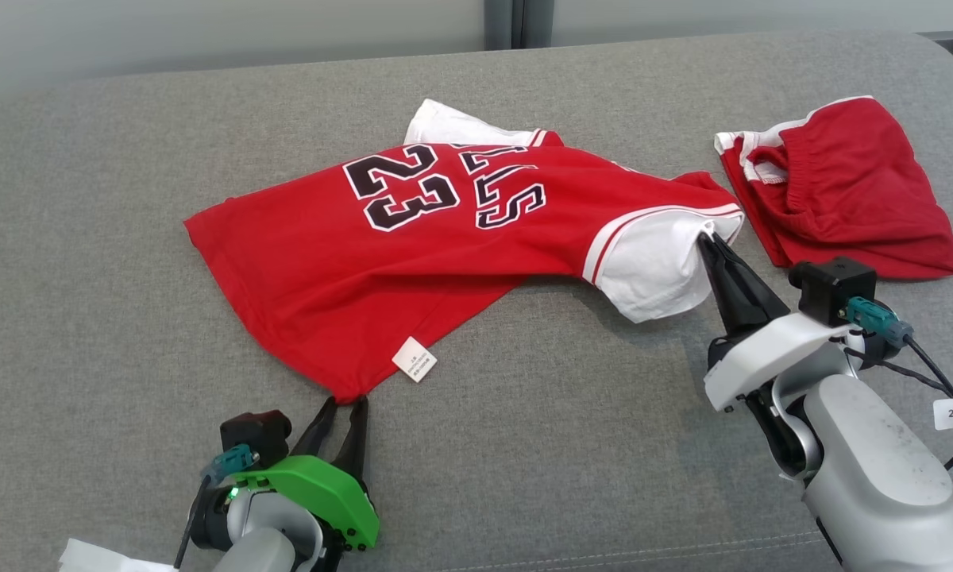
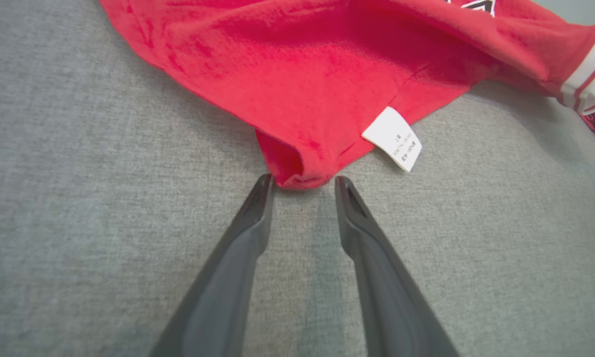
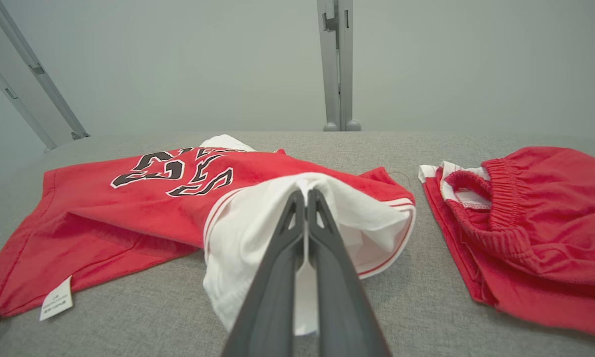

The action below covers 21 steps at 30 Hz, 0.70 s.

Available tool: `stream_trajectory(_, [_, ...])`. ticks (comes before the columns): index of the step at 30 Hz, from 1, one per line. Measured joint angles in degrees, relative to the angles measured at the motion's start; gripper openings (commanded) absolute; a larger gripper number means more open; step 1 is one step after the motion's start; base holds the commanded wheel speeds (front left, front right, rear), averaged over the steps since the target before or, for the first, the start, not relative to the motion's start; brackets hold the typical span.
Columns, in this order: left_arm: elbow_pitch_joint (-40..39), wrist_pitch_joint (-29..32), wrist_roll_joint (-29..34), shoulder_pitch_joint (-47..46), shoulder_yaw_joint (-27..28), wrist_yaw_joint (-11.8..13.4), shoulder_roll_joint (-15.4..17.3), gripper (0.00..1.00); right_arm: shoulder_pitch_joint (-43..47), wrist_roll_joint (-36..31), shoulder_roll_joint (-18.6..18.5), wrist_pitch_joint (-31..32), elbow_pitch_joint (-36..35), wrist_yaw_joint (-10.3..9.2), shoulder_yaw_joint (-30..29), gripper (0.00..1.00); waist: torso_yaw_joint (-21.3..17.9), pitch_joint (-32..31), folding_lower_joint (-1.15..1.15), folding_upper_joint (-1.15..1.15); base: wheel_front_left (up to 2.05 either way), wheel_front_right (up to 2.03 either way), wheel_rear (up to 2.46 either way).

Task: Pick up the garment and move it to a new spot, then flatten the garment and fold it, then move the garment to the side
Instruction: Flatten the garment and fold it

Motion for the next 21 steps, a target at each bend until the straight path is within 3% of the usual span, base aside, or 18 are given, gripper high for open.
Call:
stream_trajectory(6, [1.26,-0.08,0.00,-1.02,-0.10,-0.20,-0.34,0.37,0.49,-0.07,-0.01,-0.01,-0.22,0.02,0.16,0.00,-0.02,-0.17,0.00,0.00,0.00,0.00,0.00])
stream_trajectory(10, [1.59,-0.10,0.09,-2.32,-0.13,-0.44,-1.02,0.36,1.08,-0.07,-0.01,-0.01,-0.44,0.03,0.26,0.00,-0.08,-0.25,0.00,0.00,0.00,0.00,0.00])
stream_trajectory(11, [1.57,-0.19,0.09,-2.65,-0.10,-0.49,-1.12,0.27,1.08,-0.07,-0.01,-0.01,-0.55,0.03,0.26,0.00,-0.09,-0.25,0.00,0.00,0.00,0.00,0.00])
stream_trajectory(12, [1.47,-0.36,0.10,-2.98,0.02,-0.53,-1.18,0.09,1.08,-0.07,-0.01,-0.01,-0.63,0.03,0.26,0.00,-0.10,-0.26,0.00,0.00,0.00,0.00,0.00])
stream_trajectory(13, [1.25,-0.54,0.10,-3.39,0.33,-0.70,-1.20,0.00,1.08,-0.07,-0.01,-0.01,-0.69,0.03,0.26,0.00,-0.12,-0.27,0.00,0.00,0.00,0.00,0.00])
stream_trajectory(17, [-2.46,-0.58,0.07,-4.78,3.30,-1.45,-1.33,0.00,1.08,-0.04,-0.22,-0.13,-1.72,0.04,0.00,0.00,-0.18,-0.28,0.00,0.00,0.00,0.00,0.00])
stream_trajectory(21, [-9.98,-0.59,0.76,-6.81,9.67,-1.94,-1.40,0.00,1.05,0.75,-1.04,-0.16,-3.97,0.58,-1.25,0.00,-0.07,-0.37,0.00,0.00,0.00,0.00,0.00])
